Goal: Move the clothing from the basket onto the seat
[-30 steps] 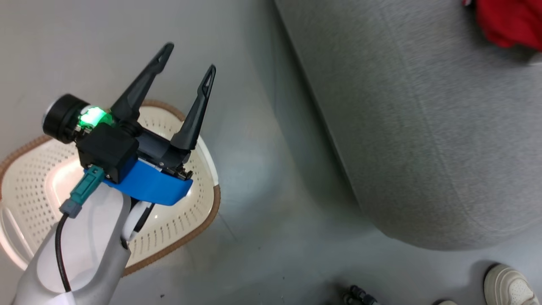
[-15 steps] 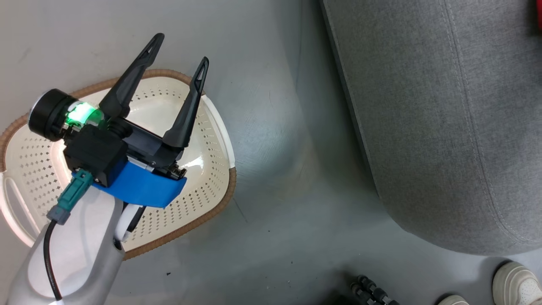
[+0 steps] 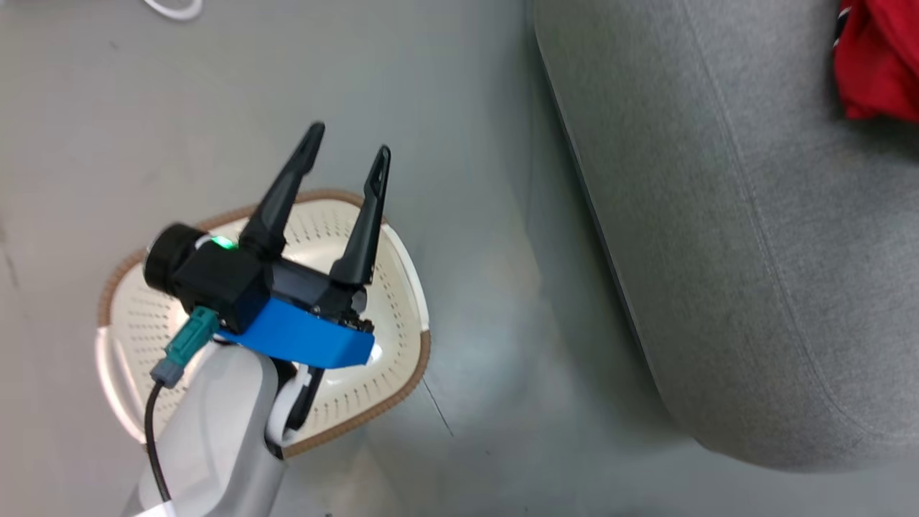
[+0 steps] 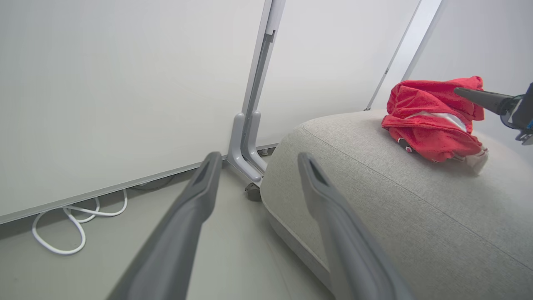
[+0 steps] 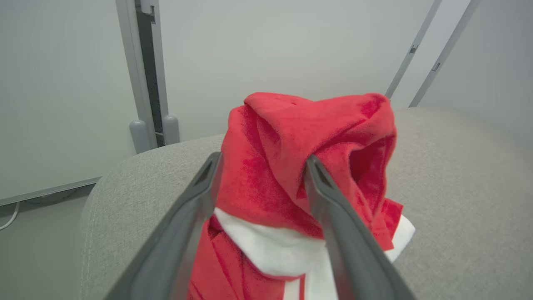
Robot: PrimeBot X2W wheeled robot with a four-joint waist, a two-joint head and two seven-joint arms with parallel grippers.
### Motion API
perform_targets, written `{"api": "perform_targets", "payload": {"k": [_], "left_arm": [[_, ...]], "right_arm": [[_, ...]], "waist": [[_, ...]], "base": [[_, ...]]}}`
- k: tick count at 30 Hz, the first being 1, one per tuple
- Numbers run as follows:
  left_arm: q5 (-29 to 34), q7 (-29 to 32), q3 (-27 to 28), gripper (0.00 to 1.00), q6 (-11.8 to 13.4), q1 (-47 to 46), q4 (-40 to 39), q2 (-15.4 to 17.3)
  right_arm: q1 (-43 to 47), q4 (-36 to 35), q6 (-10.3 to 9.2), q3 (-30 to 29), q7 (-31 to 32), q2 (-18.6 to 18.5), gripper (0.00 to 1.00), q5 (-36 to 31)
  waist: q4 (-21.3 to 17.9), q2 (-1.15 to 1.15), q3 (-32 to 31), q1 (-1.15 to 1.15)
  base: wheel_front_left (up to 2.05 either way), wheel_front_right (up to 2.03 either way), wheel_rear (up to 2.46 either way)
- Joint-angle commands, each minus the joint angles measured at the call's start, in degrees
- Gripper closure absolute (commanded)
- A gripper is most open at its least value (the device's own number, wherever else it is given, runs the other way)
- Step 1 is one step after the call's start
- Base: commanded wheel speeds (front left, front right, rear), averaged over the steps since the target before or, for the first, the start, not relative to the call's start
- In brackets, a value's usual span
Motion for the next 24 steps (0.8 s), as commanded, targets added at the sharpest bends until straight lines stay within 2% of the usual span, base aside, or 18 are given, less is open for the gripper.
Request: {"api": "perform_targets", "payload": {"k": [1,5,11,24], "left_arm": [[-0.5,-0.2,0.8,0.0,-0.1,1.8,1.1,-1.2],[-1.8,-0.2,2.4,0.0,-0.1,5.8,3.5,-3.6],[-2.3,-0.2,5.5,0.0,-0.1,12.3,6.2,-5.2],[-0.4,-0.2,13.2,0.0,-0.1,21.0,11.4,-6.6]], "right_arm": [[3.0,-1.1,0.01,1.0,0.0,-0.2,0.0,-1.1],[9.3,-4.1,0.01,4.6,1.1,1.0,0.0,-2.6],[18.4,-10.8,0.01,8.4,3.7,3.5,0.0,-2.1],[38.5,-29.1,0.01,12.9,8.6,9.1,0.0,-1.8]], "waist": [[3.8,0.0,-7.9,0.0],[6.0,0.0,-15.2,0.0],[8.6,0.0,-23.8,0.0],[15.2,0.0,-32.2,0.0]], "base": [[0.0,0.0,0.0],[0.0,0.0,0.0],[0.0,0.0,0.0],[0.0,0.0,0.0]]}}
